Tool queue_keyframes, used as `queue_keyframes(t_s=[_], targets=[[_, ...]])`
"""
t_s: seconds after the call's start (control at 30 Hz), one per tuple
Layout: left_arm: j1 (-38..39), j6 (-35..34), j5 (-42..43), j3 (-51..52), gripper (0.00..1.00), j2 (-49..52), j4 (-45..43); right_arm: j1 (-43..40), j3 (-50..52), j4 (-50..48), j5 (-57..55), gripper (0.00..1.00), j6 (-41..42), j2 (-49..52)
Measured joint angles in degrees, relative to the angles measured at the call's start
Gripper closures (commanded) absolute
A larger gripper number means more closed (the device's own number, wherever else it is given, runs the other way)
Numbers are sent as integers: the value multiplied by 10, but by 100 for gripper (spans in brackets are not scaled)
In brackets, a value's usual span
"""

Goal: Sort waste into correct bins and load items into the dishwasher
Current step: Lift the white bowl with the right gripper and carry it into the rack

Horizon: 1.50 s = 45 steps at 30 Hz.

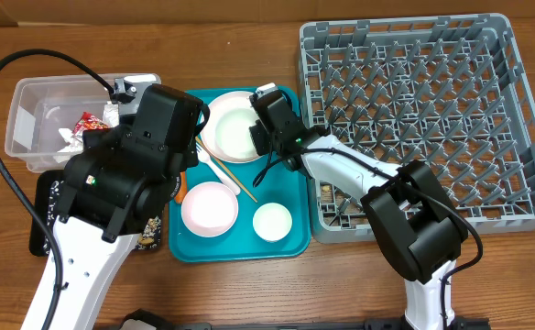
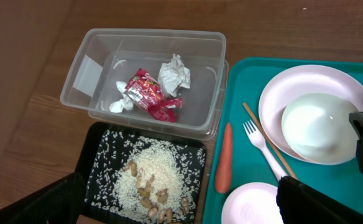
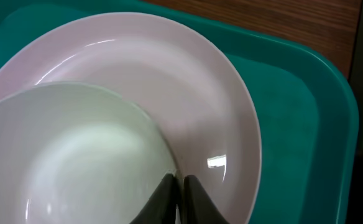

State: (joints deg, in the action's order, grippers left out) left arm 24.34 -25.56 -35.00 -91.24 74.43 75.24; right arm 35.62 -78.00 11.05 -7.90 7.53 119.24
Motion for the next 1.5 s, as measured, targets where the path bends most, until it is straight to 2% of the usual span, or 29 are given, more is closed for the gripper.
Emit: queue_keyframes(t_s=[0.37, 0.63, 0.9, 1.1, 1.23, 1.33, 1.5], targets=[[0, 0, 0, 0, 0, 0, 0, 0, -10, 1, 1, 96, 0, -14], [0, 0, 0, 0, 0, 0, 0, -19, -10, -3, -19, 96, -12, -123], [0, 0, 0, 0, 0, 0, 0, -61, -14, -5, -81, 96, -139, -218], [0, 0, 0, 0, 0, 0, 0, -121, -15, -2, -144, 96, -235, -222], [0, 0, 0, 0, 0, 0, 0, -171, -15, -2, -175, 96, -328, -222], [0, 0, 0, 0, 0, 0, 0, -205, -15, -40, -214, 96, -404, -221], [0, 0, 0, 0, 0, 0, 0, -245, -15, -82, -243, 96, -459, -205]])
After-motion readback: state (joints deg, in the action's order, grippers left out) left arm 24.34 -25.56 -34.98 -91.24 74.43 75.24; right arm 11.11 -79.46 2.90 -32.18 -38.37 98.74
